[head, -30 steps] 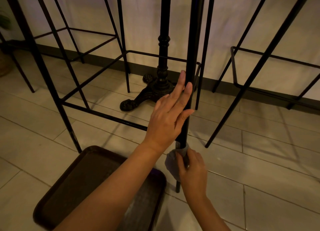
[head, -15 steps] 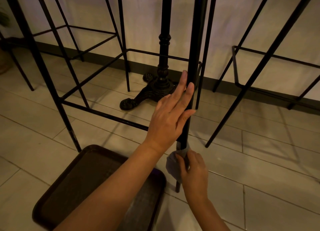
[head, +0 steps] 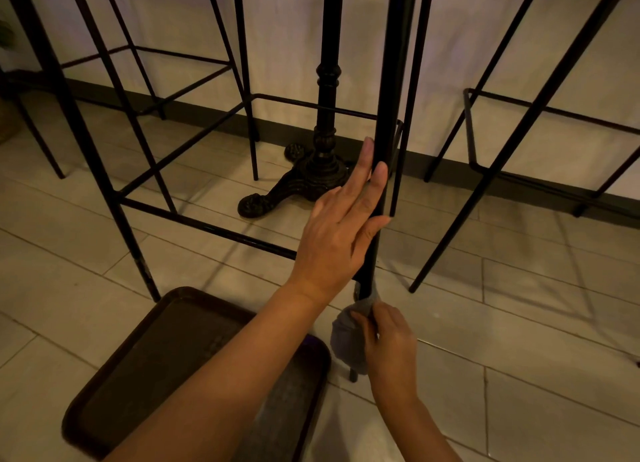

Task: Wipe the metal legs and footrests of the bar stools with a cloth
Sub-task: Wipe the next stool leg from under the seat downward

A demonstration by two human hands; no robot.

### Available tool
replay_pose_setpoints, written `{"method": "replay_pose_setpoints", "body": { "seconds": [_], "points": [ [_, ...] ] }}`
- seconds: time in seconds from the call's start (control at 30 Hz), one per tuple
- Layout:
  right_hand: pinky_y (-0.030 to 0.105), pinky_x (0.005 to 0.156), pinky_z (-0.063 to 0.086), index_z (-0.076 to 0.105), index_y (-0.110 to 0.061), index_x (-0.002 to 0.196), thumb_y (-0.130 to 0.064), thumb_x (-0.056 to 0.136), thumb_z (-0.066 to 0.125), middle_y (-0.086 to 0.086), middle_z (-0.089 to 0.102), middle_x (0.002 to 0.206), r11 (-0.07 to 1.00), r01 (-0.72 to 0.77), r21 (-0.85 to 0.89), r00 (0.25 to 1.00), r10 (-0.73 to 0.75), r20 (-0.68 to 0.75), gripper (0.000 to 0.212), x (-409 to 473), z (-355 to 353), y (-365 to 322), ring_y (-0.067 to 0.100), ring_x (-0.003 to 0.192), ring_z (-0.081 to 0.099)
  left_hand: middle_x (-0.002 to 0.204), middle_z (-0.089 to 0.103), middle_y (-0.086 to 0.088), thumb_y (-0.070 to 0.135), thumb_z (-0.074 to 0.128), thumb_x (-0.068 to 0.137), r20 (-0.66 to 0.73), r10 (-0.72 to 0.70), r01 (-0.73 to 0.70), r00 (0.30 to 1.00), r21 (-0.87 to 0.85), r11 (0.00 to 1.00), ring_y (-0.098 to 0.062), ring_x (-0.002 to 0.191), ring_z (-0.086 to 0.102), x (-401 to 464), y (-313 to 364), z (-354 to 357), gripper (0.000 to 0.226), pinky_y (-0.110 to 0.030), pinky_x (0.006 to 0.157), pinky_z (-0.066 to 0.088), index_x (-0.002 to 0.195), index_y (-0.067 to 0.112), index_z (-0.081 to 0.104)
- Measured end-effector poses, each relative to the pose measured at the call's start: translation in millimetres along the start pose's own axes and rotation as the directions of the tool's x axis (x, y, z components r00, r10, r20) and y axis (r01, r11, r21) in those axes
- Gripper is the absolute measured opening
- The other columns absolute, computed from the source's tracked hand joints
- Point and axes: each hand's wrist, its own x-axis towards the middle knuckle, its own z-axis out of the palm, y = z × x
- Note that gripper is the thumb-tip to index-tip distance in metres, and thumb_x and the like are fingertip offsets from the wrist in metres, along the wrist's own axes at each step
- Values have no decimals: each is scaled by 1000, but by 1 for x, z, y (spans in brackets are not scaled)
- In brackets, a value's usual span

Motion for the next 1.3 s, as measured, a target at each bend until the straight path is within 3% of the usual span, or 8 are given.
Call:
{"method": "replay_pose_setpoints", "body": {
  "seconds": [0.17,0.57,0.67,0.77,0.9,1.07,1.17,1.3],
  "points": [
    [13,66,36,62,-11,70,-23,77,49,3,62,66,1000,-26,15,997,25,76,19,-11,5,8,14,57,58,148,-21,23,32,33,98,-10,1,-1,1000,-5,1000,14,103,30,0,0,2,65,-20,93,34,139,39,-17],
    [12,65,36,61,-10,68,-8,66,64,2,60,63,1000,17,17,999,-18,50,4,-6,5,6,11,54,56,148,-21,23,32,31,98,-4,4,-4,1000,-11,1000,17,99,28,0,-1,2,63,-17,91,31,139,39,-17],
    [11,66,38,65,-9,81,-11,80,61,4,64,78,996,-74,42,986,67,153,5,-13,9,15,16,69,61,148,-21,23,33,31,98,-3,-2,2,1000,-17,1000,16,100,30,0,-1,2,63,-16,92,31,139,39,-17],
    [10,77,32,65,-9,99,-31,86,49,4,63,98,991,-131,30,955,118,271,30,-21,15,25,18,90,58,148,-21,23,33,31,98,-4,7,-7,1000,-25,1000,13,107,34,0,-1,2,63,-16,94,31,139,40,-17],
    [0,72,30,62,-9,68,-6,70,62,4,63,65,995,-78,63,980,65,186,4,-16,11,15,8,62,57,148,-22,23,33,30,99,11,4,-3,1000,-31,1000,12,110,34,1,-1,0,62,-18,93,33,139,40,-18],
    [11,61,39,62,-14,69,-15,74,64,-1,63,67,999,-51,16,981,47,187,6,-19,15,25,11,61,59,148,-22,23,32,31,98,11,14,-14,1000,-24,1000,12,110,34,0,-1,0,64,-17,92,32,139,40,-18],
    [18,58,45,62,-14,69,-25,80,50,-1,63,68,997,-68,40,982,60,181,19,-20,18,26,11,61,58,148,-23,23,32,32,98,13,14,-14,1000,-31,999,9,117,34,1,-1,-1,64,-22,95,36,138,40,-18],
    [10,59,38,61,-13,66,-16,73,56,0,63,64,993,-105,51,976,93,199,10,-26,22,28,12,58,58,148,-23,24,33,30,98,6,25,-24,1000,-45,999,5,125,32,1,-1,-1,63,-23,97,36,138,41,-18]
  ]
}}
